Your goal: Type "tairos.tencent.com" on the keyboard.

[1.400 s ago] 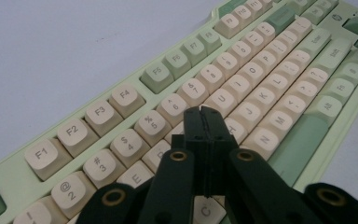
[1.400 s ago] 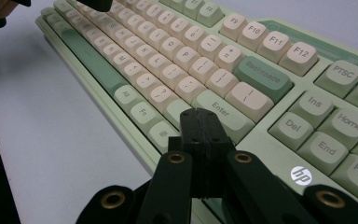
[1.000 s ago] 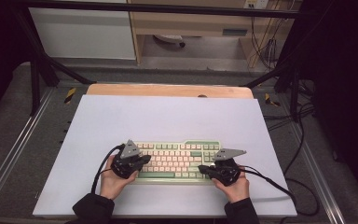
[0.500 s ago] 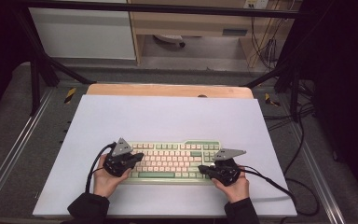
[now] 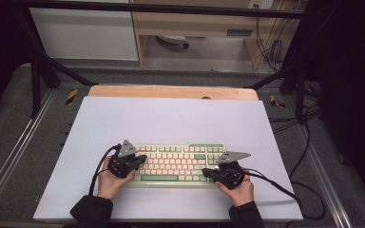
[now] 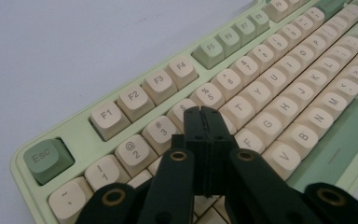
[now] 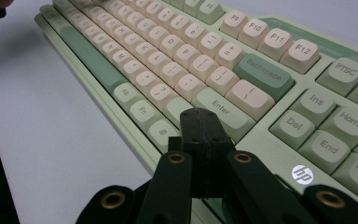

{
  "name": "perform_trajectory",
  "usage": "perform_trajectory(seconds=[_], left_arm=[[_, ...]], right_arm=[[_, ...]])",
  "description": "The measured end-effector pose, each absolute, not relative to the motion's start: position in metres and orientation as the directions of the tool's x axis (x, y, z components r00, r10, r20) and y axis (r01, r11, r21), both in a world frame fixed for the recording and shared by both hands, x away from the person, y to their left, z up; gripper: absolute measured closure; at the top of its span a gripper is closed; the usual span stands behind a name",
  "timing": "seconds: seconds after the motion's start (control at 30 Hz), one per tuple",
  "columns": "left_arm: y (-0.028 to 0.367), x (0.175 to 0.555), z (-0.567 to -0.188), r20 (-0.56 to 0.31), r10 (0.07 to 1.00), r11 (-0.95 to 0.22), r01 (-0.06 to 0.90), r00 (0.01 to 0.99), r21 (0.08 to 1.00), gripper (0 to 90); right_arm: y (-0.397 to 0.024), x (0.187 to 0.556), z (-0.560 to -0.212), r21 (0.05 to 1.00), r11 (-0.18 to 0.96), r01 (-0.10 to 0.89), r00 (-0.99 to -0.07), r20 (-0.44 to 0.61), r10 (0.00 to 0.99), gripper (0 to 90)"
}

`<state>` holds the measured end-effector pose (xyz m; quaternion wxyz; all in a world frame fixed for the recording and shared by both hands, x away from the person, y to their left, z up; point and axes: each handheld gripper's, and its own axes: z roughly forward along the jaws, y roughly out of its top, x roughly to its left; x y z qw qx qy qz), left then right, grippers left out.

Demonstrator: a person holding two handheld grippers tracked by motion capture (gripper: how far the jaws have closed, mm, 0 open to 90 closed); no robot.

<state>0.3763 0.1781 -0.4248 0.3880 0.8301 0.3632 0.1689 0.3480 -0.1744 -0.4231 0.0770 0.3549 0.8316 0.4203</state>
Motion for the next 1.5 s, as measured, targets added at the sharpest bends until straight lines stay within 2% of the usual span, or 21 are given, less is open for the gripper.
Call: perform_trajectory(seconds=[0.8,1.5], left_arm=[[0.178,0.374,-0.424,-0.001,0.724,-0.439,0.460,0.690,0.772,89.9],[0.205,0.355,-0.418,-0.023,0.716,-0.415,0.451,0.698,0.790,89.9]], right_arm=[[-0.175,0.347,-0.421,0.758,0.388,0.523,-0.735,0.172,0.656,90.0],[-0.163,0.347,-0.413,0.774,0.380,0.507,-0.749,0.178,0.638,90.0]])
